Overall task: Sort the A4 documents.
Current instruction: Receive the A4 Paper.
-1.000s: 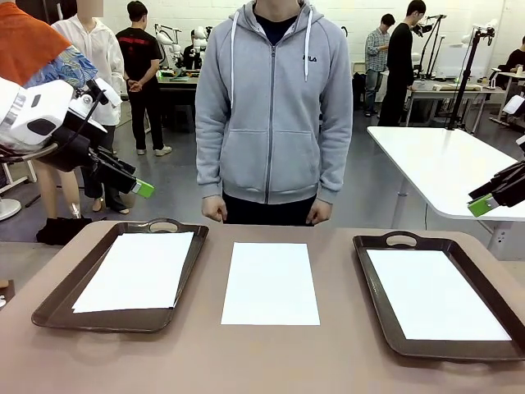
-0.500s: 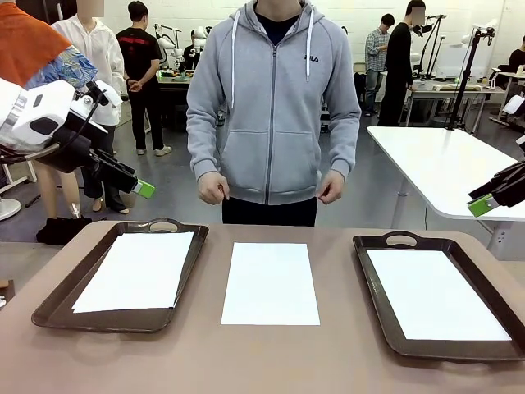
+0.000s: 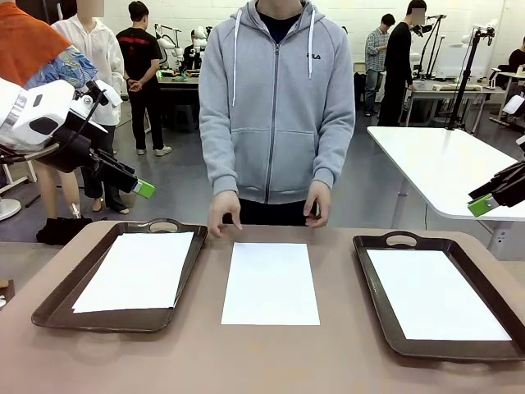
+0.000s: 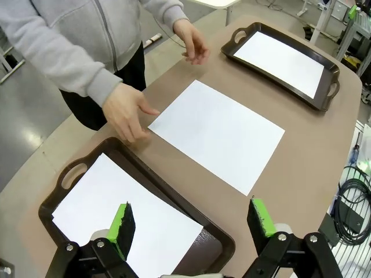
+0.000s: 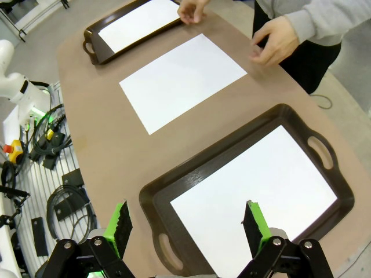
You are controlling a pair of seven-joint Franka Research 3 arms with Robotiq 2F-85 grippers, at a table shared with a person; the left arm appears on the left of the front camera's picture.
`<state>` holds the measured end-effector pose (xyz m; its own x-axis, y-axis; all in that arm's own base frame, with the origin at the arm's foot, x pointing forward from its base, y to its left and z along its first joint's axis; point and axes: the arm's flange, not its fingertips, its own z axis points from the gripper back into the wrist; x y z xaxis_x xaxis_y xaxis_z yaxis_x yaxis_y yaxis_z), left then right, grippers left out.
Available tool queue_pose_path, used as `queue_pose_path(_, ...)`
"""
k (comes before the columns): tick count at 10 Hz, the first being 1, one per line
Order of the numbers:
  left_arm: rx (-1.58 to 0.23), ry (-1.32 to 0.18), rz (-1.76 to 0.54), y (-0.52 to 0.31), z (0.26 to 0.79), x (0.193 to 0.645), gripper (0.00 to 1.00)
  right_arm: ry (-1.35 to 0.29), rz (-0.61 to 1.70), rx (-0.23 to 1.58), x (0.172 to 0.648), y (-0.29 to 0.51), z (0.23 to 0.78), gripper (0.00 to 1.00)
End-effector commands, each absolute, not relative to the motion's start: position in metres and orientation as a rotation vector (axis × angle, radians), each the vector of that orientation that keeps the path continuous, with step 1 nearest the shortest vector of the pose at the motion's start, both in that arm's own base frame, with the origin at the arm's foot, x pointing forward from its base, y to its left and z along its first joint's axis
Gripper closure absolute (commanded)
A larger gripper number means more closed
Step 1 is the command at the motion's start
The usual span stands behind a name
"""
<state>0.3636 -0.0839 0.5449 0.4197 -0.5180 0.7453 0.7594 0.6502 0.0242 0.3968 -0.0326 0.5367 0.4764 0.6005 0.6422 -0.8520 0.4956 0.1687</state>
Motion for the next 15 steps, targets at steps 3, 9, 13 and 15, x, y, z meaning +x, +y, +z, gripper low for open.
queue_pose_path(3, -0.337, -0.8, -0.831, -0.0837, 0.5445, 0.3636, 0.0, -0.55, 0.938, 0.515, 0.3971, -0.0324, 0.5355, 0.0)
queue_pose_path(9, -0.337, -0.8, -0.831, -0.0837, 0.5445, 0.3636, 0.0, -0.55, 0.938, 0.515, 0.3971, -0.0324, 0.5355, 0.0)
queue_pose_path(13, -0.337, -0.8, -0.831, -0.0837, 0.5445, 0.3636, 0.0, -0.55, 0.938, 0.515, 0.3971, -0.0324, 0.5355, 0.0)
queue_pose_path(15, -0.337, -0.8, -0.831, -0.0837, 0.5445, 0.3636, 0.0, -0.55, 0.938, 0.515, 0.3971, -0.0324, 0.5355, 0.0)
